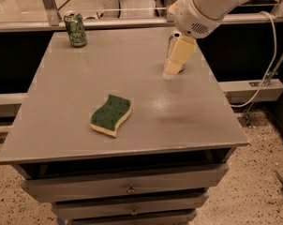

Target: Knock green can over

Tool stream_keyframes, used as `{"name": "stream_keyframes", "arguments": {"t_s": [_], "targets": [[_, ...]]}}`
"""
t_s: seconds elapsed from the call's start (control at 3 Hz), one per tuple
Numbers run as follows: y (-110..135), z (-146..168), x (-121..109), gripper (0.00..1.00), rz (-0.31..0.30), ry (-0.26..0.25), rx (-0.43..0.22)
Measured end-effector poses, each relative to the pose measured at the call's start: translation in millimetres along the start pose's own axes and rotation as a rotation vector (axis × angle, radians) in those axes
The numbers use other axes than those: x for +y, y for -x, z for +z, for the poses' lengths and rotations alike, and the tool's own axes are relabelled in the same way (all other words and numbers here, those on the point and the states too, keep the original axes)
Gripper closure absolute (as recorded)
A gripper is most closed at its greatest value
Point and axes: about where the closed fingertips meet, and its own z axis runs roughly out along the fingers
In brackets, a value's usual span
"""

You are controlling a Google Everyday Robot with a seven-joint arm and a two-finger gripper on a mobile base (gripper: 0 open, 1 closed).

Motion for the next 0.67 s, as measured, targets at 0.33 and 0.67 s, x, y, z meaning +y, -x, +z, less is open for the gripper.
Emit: {"name": "stream_keyframes", "arguments": {"t_s": [0.33, 0.67], "targets": [[0.0, 0.0, 0.0, 0.00, 0.000, 0.000, 0.000], [13.6, 10.1, -6.8, 0.00, -0.009, -0.011, -0.032]]}}
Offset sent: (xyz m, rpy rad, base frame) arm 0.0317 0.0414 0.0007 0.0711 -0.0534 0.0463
